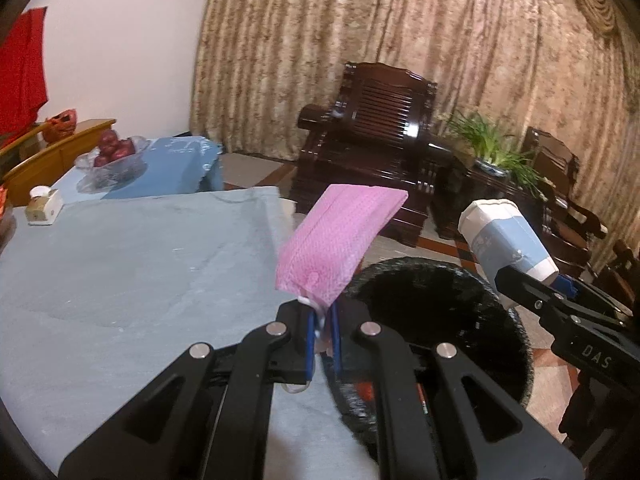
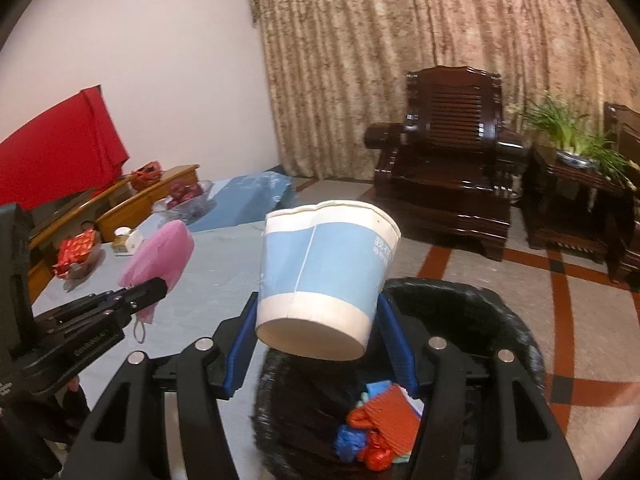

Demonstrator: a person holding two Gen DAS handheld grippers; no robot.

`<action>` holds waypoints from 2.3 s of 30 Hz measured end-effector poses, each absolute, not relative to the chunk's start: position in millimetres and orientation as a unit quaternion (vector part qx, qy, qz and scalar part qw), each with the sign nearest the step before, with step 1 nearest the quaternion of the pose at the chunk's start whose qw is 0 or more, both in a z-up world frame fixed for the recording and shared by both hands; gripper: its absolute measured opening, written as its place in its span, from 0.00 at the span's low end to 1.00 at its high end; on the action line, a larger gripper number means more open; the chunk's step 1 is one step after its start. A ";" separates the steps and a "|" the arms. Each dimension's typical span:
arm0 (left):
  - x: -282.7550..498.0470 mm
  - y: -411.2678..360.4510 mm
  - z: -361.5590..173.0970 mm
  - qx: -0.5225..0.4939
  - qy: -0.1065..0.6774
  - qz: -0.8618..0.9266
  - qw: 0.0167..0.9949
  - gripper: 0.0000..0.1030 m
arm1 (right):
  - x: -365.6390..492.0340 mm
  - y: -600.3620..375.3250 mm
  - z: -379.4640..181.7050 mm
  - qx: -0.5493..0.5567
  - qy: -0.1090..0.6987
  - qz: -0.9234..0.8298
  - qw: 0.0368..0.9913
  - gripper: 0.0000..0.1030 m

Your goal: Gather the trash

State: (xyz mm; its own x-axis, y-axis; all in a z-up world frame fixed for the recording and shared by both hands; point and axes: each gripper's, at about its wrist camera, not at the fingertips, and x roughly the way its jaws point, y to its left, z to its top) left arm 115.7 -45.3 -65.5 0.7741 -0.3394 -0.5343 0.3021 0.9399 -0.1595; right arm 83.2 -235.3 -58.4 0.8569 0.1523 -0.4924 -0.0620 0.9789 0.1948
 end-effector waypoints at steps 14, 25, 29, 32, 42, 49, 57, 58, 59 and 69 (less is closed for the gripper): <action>125.8 -114.2 -83.4 -0.006 0.303 -0.236 0.923 0.06 | 70.7 -293.4 -80.6 0.101 0.279 -0.012 0.955 0.56; 139.4 -151.1 -108.2 0.010 0.315 -0.259 0.913 0.07 | 72.6 -311.0 -99.6 0.101 0.297 -0.030 0.949 0.56; 147.3 -159.1 -118.6 0.009 0.327 -0.266 0.907 0.08 | 76.0 -317.7 -108.9 0.100 0.305 -0.036 0.946 0.56; 152.0 -165.7 -123.5 0.010 0.333 -0.274 0.902 0.17 | 79.3 -321.2 -116.6 0.095 0.312 -0.045 0.944 0.61; 153.3 -154.1 -124.1 -0.017 0.338 -0.292 0.894 0.75 | 75.2 -332.3 -130.1 0.097 0.328 -0.079 0.937 0.94; 140.3 -129.1 -104.1 -0.024 0.322 -0.264 0.909 0.87 | 69.9 -322.9 -112.8 0.105 0.315 -0.059 0.941 0.94; 114.9 -96.1 -78.3 -0.023 0.315 -0.216 0.924 0.91 | 61.5 -295.5 -81.5 0.102 0.292 -0.019 0.951 0.94; 110.3 -92.0 -74.8 -0.023 0.314 -0.211 0.926 0.91 | 59.7 -291.3 -76.8 0.100 0.290 -0.015 0.952 0.94; 107.5 -87.9 -72.1 -0.023 0.314 -0.206 0.927 0.91 | 58.2 -287.5 -73.3 0.099 0.289 -0.011 0.952 0.94; 79.6 -57.1 -48.0 -0.023 0.309 -0.160 0.937 0.91 | 45.8 -261.1 -52.7 0.096 0.296 0.012 0.950 0.94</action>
